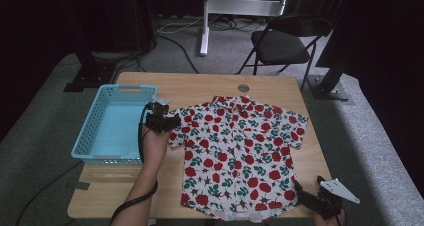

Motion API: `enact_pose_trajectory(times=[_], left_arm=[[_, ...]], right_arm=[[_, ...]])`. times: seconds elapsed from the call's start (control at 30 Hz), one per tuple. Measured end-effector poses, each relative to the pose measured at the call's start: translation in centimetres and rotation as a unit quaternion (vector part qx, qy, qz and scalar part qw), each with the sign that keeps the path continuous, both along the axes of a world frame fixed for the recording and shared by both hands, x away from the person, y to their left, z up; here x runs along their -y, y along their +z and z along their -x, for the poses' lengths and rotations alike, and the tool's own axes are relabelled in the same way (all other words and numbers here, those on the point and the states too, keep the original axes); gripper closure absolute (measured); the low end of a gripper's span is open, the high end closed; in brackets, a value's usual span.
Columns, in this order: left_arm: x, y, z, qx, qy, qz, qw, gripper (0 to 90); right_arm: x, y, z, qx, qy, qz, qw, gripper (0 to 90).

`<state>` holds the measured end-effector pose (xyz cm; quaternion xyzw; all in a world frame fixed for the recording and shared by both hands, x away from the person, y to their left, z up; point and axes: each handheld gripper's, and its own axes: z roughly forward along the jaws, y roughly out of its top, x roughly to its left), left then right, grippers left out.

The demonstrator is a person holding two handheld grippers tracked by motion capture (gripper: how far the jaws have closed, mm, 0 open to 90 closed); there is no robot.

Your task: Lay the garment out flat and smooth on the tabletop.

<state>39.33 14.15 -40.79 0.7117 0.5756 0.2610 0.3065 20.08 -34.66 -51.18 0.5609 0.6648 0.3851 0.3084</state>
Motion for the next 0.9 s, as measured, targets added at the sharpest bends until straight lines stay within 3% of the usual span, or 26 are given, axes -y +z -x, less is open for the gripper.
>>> enact_pose_trajectory(times=[0.07, 0.2, 0.4, 0.47, 0.57, 0.6, 0.7, 0.8, 0.9], left_arm=[[-0.4, -0.2, 0.3, -0.005, 0.0, 0.013, 0.9999, 33.9], [-0.6, -0.3, 1.1, -0.006, -0.027, 0.057, 0.998, 30.0], [-0.3, -1.2, 2.9, -0.001, -0.034, 0.076, 0.9965, 25.0], [0.0, -1.3, 3.3, 0.005, -0.034, 0.062, 0.9975, 24.9], [0.2, -1.2, 4.0, 0.012, -0.044, 0.067, 0.9967, 23.4], [0.3, -1.1, 4.3, 0.016, -0.051, 0.068, 0.9963, 16.1], [0.3, -0.9, 5.2, 0.026, -0.062, 0.073, 0.9951, 15.8], [0.7, -0.7, 5.9, 0.035, -0.06, 0.055, 0.9961, 15.8], [1.0, -0.8, 7.3, 0.051, -0.075, 0.061, 0.994, 15.8]], right_arm=[[0.0, 0.0, 0.0, 0.0, -0.001, 0.0, 1.0, 13.5], [-0.1, 0.0, 0.0, 0.001, -0.002, 0.001, 1.0, 13.5], [-0.1, 0.0, 0.0, 0.002, -0.004, 0.001, 1.0, 13.5], [-0.1, -0.1, 0.0, 0.003, -0.005, 0.001, 1.0, 13.5], [-0.1, -0.1, 0.0, 0.004, -0.005, 0.0, 1.0, 13.5], [-0.1, -0.1, 0.0, 0.004, -0.005, 0.001, 1.0, 13.5], [-0.1, -0.1, 0.0, 0.004, -0.005, 0.001, 1.0, 13.4], [-0.1, -0.1, 0.0, 0.005, -0.004, 0.002, 1.0, 13.4], [-0.1, -0.1, 0.0, 0.004, -0.004, 0.002, 1.0, 13.4]])
